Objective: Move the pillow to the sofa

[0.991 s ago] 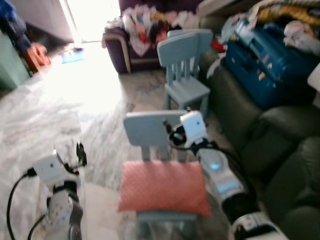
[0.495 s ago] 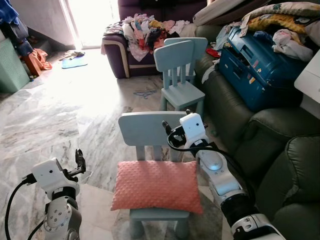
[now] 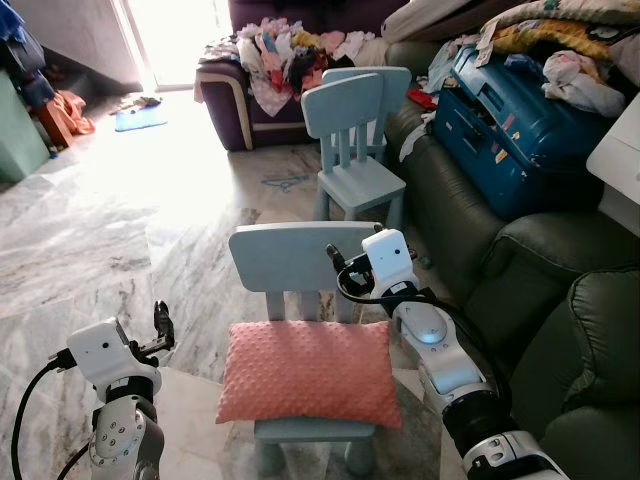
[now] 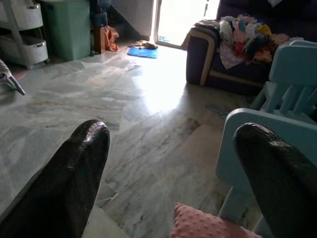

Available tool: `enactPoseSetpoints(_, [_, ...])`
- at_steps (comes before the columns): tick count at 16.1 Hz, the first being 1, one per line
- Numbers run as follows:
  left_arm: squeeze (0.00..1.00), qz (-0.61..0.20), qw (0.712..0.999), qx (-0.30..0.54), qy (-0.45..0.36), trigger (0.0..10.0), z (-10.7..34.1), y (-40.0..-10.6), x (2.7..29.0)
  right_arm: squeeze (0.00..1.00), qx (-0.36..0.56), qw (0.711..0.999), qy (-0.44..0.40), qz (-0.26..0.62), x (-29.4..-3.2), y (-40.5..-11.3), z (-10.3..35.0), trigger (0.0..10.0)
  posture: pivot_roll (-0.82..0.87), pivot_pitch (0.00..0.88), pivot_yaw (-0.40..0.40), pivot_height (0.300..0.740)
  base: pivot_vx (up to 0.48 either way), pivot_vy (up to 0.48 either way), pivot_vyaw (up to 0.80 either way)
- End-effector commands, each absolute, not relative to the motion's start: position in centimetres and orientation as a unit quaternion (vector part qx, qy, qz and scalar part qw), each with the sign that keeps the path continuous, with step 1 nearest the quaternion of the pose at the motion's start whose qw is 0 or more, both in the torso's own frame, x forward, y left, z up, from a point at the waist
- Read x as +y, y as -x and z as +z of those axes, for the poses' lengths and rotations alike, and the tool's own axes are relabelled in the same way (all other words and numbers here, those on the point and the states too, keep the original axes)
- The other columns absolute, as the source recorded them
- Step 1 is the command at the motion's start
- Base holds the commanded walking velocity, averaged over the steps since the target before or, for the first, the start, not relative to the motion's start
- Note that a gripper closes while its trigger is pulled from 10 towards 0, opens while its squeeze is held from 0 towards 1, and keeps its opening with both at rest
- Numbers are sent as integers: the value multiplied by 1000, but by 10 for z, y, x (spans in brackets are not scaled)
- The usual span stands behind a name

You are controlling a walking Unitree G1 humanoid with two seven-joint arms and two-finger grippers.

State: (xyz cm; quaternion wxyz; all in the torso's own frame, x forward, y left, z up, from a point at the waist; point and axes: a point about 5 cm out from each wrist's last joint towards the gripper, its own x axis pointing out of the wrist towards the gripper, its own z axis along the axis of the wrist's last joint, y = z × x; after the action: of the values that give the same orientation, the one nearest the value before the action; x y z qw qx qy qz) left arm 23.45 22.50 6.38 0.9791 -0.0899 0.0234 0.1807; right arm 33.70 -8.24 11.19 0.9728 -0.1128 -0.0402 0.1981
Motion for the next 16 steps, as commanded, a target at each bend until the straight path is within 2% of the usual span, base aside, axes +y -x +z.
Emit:
enactPoseSetpoints(1, [0,180,980,36,79,10000,60,-231,228,0,-41,973,109,200,-82,-337,114,10000,-107,54,49,740,0,0,0])
enactPoseSetpoints(5, [0,155,982,69,78,10000,48,-224,223,0,-27,973,108,200,-84,-334,108,10000,-102,68,52,740,0,0,0])
enactPoseSetpoints(11, [0,122,982,127,72,10000,27,-198,216,0,1,975,92,203,-88,-325,94,10000,-78,107,56,740,0,0,0])
enactPoseSetpoints(12, [0,89,982,152,74,10000,20,-190,210,0,8,975,83,205,-89,-322,92,10000,-76,115,60,740,0,0,0])
enactPoseSetpoints(16, [0,56,983,165,61,10000,18,-184,201,0,21,976,74,206,-93,-314,86,10000,-78,144,71,740,0,0,0])
